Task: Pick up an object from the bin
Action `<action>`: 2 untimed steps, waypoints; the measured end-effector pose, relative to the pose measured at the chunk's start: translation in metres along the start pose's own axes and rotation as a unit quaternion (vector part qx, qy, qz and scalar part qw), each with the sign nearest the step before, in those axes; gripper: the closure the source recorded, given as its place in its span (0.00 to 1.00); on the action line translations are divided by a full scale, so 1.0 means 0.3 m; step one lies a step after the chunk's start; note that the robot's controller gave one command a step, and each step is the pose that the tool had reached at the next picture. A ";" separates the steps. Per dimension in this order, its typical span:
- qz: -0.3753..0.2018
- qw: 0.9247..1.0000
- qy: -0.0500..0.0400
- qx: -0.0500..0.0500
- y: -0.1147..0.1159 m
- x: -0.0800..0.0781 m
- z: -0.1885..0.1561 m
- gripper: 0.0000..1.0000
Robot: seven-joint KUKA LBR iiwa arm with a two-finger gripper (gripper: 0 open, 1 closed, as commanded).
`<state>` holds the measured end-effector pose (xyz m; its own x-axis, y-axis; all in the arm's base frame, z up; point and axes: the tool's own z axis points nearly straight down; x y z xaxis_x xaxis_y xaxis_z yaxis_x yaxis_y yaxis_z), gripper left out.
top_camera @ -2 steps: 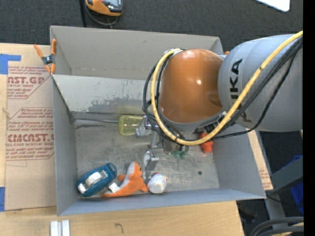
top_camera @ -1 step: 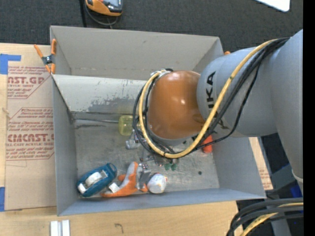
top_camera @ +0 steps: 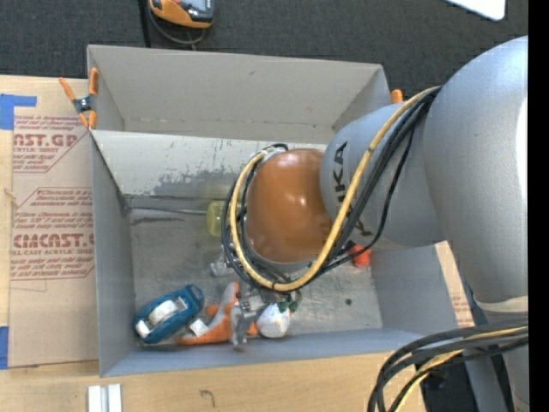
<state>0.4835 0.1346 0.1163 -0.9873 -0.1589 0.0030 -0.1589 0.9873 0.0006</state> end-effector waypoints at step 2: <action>-0.097 0.995 -0.006 0.000 0.015 0.000 0.076 0.00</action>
Offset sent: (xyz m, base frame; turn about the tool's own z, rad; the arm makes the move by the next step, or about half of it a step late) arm -0.0032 0.0042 -0.0463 -0.1753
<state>0.4827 0.1390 0.0935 -0.9380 -0.3466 -0.0097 -0.3467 0.9380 0.0004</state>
